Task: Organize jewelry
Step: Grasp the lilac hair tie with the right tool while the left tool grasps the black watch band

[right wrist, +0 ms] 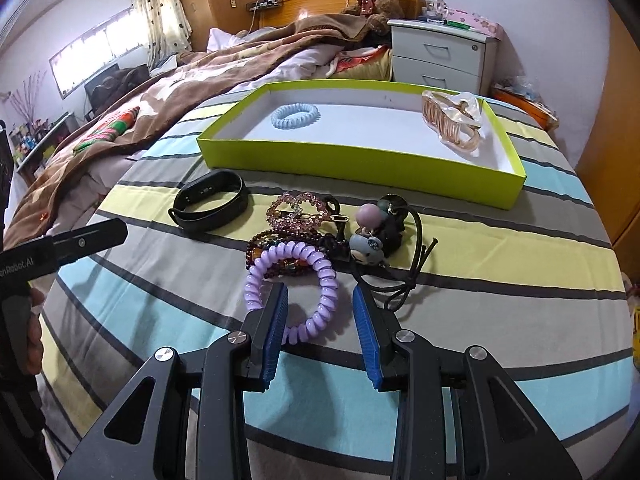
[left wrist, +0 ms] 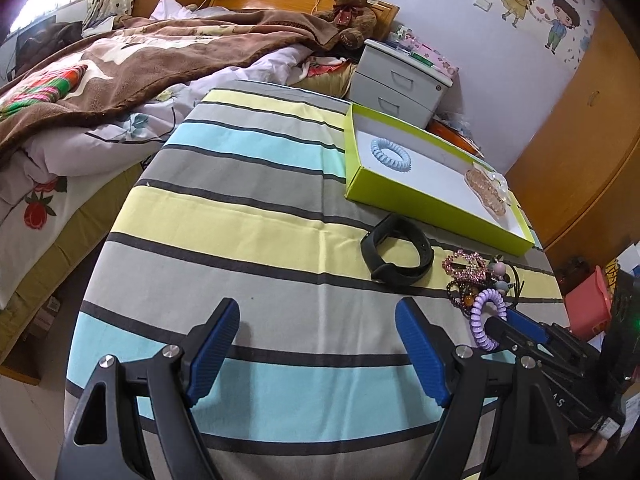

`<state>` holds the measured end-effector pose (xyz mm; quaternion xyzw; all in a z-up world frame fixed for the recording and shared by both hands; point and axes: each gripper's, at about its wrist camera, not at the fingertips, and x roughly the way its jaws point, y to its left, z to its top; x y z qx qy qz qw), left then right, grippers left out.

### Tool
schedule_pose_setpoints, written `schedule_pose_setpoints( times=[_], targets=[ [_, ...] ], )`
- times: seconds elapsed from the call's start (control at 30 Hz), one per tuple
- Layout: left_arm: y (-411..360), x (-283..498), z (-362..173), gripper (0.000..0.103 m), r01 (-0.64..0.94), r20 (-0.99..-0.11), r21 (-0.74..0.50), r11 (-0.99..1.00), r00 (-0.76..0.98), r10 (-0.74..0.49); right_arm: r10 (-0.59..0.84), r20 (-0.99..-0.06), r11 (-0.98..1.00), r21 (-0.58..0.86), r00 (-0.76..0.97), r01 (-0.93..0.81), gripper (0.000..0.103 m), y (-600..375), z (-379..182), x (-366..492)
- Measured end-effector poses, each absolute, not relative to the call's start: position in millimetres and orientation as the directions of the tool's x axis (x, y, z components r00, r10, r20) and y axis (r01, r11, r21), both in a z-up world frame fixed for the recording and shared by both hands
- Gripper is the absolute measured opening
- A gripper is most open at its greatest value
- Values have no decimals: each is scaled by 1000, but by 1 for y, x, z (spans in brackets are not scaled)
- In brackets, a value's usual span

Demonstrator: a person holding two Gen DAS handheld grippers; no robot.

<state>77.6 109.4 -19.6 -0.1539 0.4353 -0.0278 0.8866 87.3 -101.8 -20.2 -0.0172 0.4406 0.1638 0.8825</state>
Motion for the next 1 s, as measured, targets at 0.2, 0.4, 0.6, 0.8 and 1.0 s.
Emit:
schedule_pose_setpoints(
  times=[0.2, 0.4, 0.6, 0.8, 1.0],
  targets=[
    [111, 81, -20, 82, -87, -765, -306, 948, 615, -190, 264, -786, 949, 109, 559, -296, 14, -103, -20, 87],
    [108, 89, -20, 82, -91, -774, -302, 949, 605, -188, 266, -785, 952, 121, 559, -282, 10, -108, -18, 87],
    [103, 98, -17, 82, -72, -770, -297, 952, 608, -194, 285, -768, 950, 148, 573, -274, 10, -117, -13, 83],
    [94, 110, -16, 82, -45, -773, -276, 960, 604, -194, 304, -751, 947, 168, 586, -275, 10, -124, -4, 79],
    [83, 131, -15, 82, -23, -787, -213, 977, 596, -158, 314, -730, 945, 179, 607, -273, 10, -130, 5, 73]
  ],
)
